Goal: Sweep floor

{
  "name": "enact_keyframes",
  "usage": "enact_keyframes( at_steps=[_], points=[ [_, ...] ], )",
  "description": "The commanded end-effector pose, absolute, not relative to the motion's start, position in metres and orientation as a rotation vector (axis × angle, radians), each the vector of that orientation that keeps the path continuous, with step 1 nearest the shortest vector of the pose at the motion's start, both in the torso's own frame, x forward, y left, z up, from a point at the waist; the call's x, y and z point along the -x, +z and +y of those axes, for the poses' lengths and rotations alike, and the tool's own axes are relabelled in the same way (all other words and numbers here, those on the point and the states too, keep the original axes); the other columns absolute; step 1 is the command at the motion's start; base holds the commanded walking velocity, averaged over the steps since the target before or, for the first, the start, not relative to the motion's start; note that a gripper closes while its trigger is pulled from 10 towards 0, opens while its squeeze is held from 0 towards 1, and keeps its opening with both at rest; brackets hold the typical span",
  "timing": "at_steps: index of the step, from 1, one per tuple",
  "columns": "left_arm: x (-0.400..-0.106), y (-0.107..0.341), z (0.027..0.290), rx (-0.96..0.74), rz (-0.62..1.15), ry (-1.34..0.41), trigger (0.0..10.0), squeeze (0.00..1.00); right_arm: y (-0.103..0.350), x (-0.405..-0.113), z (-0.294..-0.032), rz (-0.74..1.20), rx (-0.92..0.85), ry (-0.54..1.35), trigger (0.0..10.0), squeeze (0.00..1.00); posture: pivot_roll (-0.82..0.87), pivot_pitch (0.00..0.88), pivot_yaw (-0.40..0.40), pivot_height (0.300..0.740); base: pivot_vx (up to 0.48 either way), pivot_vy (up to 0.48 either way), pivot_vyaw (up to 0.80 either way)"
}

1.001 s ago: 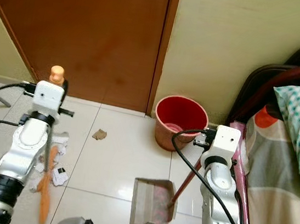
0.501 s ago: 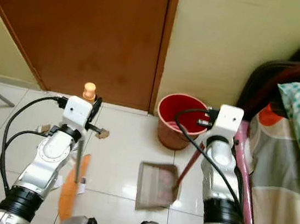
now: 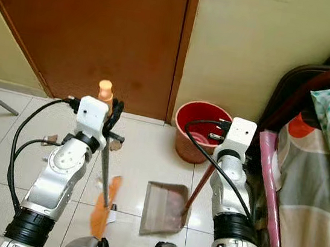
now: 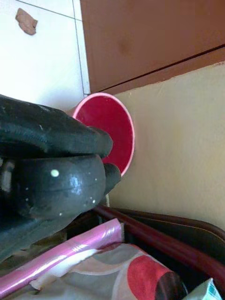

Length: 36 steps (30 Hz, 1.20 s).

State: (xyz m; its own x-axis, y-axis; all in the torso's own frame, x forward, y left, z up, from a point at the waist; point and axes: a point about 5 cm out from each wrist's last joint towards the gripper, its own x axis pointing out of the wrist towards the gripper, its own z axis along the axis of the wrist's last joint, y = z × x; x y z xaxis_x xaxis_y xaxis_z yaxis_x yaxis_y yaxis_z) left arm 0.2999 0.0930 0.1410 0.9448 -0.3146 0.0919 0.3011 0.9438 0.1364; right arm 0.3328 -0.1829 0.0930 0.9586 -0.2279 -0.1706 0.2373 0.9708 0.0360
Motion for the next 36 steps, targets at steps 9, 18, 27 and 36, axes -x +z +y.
enact_keyframes(
  at_steps=[9, 18, 27, 36],
  points=[
    [-0.302, 0.168, 0.087, 0.019, -0.139, -0.406, 10.0, 0.00, 0.090, -0.336, -0.170, 0.150, -0.053, -0.213, 10.0, 0.00, 0.01, 0.150, -0.025, 0.740, 0.000, 0.000, 0.00],
    [-0.306, 0.182, 0.090, 0.099, -0.136, -0.421, 10.0, 0.00, 0.084, -0.336, -0.169, 0.157, -0.024, -0.207, 10.0, 0.00, 0.00, 0.140, -0.006, 0.740, 0.000, 0.000, 0.00],
    [-0.311, 0.206, 0.097, 0.264, -0.237, -0.364, 10.0, 0.00, 0.080, -0.334, -0.168, 0.170, -0.031, -0.212, 10.0, 0.00, 0.00, 0.136, -0.003, 0.740, 0.000, 0.000, 0.00],
    [-0.317, 0.221, 0.118, 0.342, -0.306, -0.284, 10.0, 0.00, 0.079, -0.336, -0.171, 0.178, -0.038, -0.219, 10.0, 0.00, 0.00, 0.133, -0.010, 0.740, 0.000, 0.000, 0.00]
  ],
)
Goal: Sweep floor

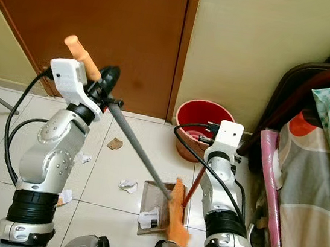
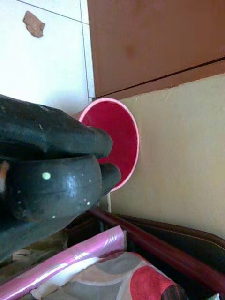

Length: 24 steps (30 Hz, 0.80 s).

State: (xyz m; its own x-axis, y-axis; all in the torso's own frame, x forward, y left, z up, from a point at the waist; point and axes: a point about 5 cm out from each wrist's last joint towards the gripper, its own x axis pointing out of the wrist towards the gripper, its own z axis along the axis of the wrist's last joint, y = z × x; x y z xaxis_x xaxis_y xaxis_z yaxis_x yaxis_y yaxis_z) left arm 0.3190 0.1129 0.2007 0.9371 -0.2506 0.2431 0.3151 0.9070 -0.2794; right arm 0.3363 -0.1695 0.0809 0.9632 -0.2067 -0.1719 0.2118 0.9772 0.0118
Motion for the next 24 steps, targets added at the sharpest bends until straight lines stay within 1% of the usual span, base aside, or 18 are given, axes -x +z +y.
enact_keyframes(
  at_steps=[1, 6, 12, 15, 17, 21, 24],
  points=[
    [-0.318, 0.225, 0.122, 0.340, -0.322, -0.273, 10.0, 0.00, 0.079, -0.336, -0.172, 0.179, -0.039, -0.220, 10.0, 0.00, 0.00, 0.133, -0.010, 0.740, 0.000, 0.000, 0.00],
    [-0.321, 0.239, 0.134, 0.290, -0.381, -0.246, 10.0, 0.00, 0.079, -0.336, -0.172, 0.181, -0.037, -0.220, 10.0, 0.00, 0.00, 0.133, -0.010, 0.740, 0.000, 0.000, 0.00],
    [-0.326, 0.253, 0.168, 0.165, -0.448, -0.167, 10.0, 0.00, 0.077, -0.334, -0.176, 0.194, -0.027, -0.205, 10.0, 0.00, 0.01, 0.133, -0.012, 0.740, 0.000, 0.000, 0.00],
    [-0.325, 0.257, 0.174, 0.150, -0.474, -0.145, 10.0, 0.00, 0.076, -0.332, -0.177, 0.199, -0.027, -0.198, 10.0, 0.00, 0.01, 0.133, -0.012, 0.740, 0.000, 0.000, 0.00],
    [-0.325, 0.264, 0.183, 0.126, -0.505, -0.112, 10.0, 0.00, 0.072, -0.325, -0.177, 0.210, -0.032, -0.188, 10.0, 0.00, 0.01, 0.138, -0.014, 0.740, 0.000, 0.000, 0.00],
    [-0.325, 0.254, 0.184, 0.085, -0.477, -0.114, 10.0, 0.00, 0.071, -0.320, -0.178, 0.209, -0.035, -0.185, 10.0, 0.00, 0.01, 0.138, -0.014, 0.740, 0.000, 0.000, 0.00],
    [-0.324, 0.240, 0.184, 0.016, -0.450, -0.128, 10.0, 0.00, 0.071, -0.315, -0.182, 0.209, -0.036, -0.174, 10.0, 0.00, 0.01, 0.138, -0.014, 0.740, 0.000, 0.000, 0.00]
  ],
)
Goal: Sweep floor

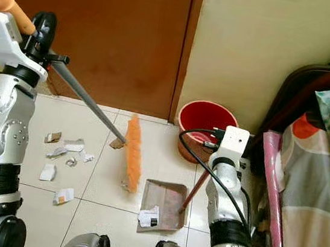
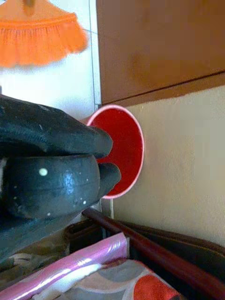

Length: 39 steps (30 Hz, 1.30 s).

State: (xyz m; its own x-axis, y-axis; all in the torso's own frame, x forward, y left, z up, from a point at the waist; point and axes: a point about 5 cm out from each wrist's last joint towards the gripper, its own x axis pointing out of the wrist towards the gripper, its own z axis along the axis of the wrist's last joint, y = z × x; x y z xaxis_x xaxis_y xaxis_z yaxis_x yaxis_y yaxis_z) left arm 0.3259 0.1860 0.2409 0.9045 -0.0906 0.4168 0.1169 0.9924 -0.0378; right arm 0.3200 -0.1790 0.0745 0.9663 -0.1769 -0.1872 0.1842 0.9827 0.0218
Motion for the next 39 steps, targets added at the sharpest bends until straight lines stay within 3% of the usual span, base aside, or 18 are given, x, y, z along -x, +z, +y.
enact_keyframes(
  at_steps=[1, 14, 27, 39],
  points=[
    [-0.324, 0.240, 0.184, 0.016, -0.450, -0.128, 10.0, 0.00, 0.071, -0.315, -0.182, 0.209, -0.036, -0.174, 10.0, 0.00, 0.01, 0.138, -0.014, 0.740, 0.000, 0.000, 0.00],
    [-0.314, 0.204, 0.171, -0.144, -0.374, -0.230, 10.0, 0.00, 0.074, -0.304, -0.220, 0.216, 0.051, -0.194, 10.0, 0.00, -0.01, 0.136, -0.024, 0.740, 0.000, 0.000, 0.00],
    [-0.308, 0.208, 0.167, -0.325, -0.429, -0.248, 10.0, 0.00, 0.077, -0.307, -0.211, 0.200, 0.042, -0.179, 10.0, 0.00, 0.02, 0.128, -0.017, 0.740, 0.000, 0.000, 0.00],
    [-0.308, 0.254, 0.146, -0.251, -0.613, -0.215, 10.0, 0.00, 0.069, -0.312, -0.205, 0.218, 0.011, -0.187, 10.0, 0.00, 0.12, 0.105, -0.037, 0.740, 0.000, 0.000, 0.00]
  ],
)
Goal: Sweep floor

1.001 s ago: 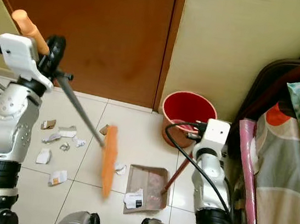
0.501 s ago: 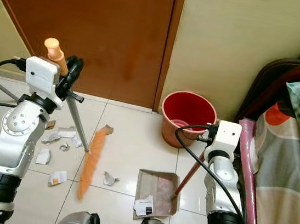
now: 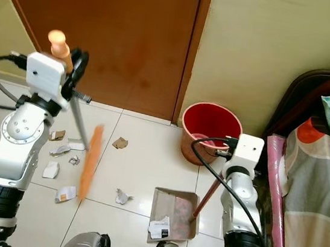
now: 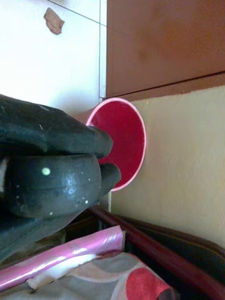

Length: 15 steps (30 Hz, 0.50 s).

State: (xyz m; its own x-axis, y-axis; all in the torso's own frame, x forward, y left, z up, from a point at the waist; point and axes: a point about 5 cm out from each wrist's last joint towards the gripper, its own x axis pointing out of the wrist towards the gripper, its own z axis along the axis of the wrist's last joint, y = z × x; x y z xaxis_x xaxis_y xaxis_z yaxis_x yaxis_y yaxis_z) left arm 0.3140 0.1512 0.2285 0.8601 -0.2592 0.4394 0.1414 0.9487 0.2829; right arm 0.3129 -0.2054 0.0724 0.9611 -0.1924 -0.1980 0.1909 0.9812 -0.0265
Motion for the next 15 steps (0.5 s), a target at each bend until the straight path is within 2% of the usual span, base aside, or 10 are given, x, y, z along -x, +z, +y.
enact_keyframes(
  at_steps=[1, 8, 15],
  points=[
    [-0.308, 0.256, 0.143, -0.225, -0.618, -0.217, 10.0, 0.00, 0.069, -0.313, -0.205, 0.219, 0.010, -0.188, 10.0, 0.00, 0.12, 0.105, -0.037, 0.740, 0.000, 0.000, 0.00],
    [-0.307, 0.235, 0.116, -0.162, -0.548, -0.293, 10.0, 0.00, 0.069, -0.315, -0.208, 0.217, 0.015, -0.197, 10.0, 0.00, 0.12, 0.099, -0.047, 0.740, 0.000, 0.000, 0.00],
    [-0.308, 0.233, 0.101, -0.136, -0.539, -0.336, 10.0, 0.00, 0.073, -0.320, -0.205, 0.206, 0.041, -0.198, 10.0, 0.00, 0.05, 0.108, -0.058, 0.740, 0.000, 0.000, 0.00]
  ],
)
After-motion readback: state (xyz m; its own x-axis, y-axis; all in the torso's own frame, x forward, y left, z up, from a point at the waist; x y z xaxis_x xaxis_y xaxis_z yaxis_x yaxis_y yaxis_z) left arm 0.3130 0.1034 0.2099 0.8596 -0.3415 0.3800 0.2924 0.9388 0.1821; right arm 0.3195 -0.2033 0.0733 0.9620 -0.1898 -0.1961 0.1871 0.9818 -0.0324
